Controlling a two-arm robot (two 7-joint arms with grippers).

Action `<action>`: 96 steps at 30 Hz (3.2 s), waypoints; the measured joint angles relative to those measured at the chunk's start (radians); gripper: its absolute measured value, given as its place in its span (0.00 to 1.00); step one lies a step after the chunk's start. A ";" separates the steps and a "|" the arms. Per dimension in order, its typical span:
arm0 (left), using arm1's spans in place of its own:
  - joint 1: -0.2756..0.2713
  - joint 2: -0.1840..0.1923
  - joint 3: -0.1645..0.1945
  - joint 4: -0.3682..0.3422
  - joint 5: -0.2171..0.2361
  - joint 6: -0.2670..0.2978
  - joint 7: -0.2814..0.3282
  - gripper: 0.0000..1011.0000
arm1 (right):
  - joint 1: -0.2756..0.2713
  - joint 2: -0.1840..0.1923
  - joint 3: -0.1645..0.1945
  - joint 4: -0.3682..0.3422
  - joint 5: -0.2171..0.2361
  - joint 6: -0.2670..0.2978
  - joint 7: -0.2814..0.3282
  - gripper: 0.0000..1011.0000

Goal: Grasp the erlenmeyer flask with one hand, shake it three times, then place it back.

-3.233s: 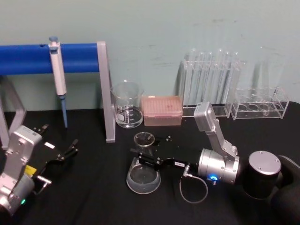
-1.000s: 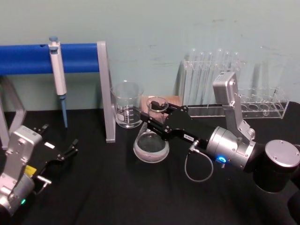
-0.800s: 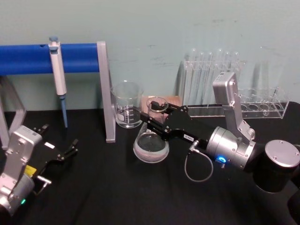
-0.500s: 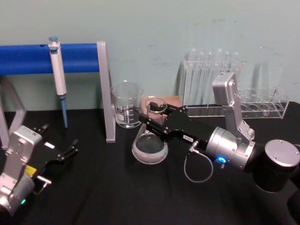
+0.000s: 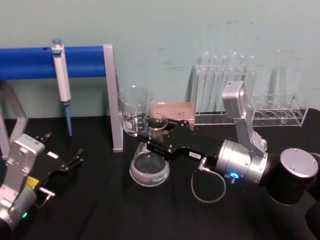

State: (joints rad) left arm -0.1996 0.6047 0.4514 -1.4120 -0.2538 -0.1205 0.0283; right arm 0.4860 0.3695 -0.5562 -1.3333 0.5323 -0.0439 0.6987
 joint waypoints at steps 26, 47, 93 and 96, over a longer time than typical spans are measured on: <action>0.000 0.000 0.000 0.000 0.000 0.000 0.000 0.99 | -0.016 0.008 -0.013 -0.021 -0.001 -0.034 -0.070 0.45; 0.000 0.000 0.000 0.000 0.000 0.000 0.000 0.99 | -0.150 -0.042 0.126 -0.119 -0.155 -0.033 -0.442 0.45; 0.000 0.000 0.000 0.000 0.000 0.000 0.000 0.99 | -0.121 -0.060 0.105 -0.103 -0.158 -0.032 -0.173 0.45; 0.000 0.000 0.000 0.000 0.000 0.000 0.000 0.99 | -0.112 -0.049 0.085 -0.101 -0.143 -0.043 -0.130 0.45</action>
State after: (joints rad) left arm -0.1995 0.6047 0.4514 -1.4120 -0.2539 -0.1205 0.0283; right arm 0.3744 0.3206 -0.4715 -1.4341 0.3891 -0.0870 0.5690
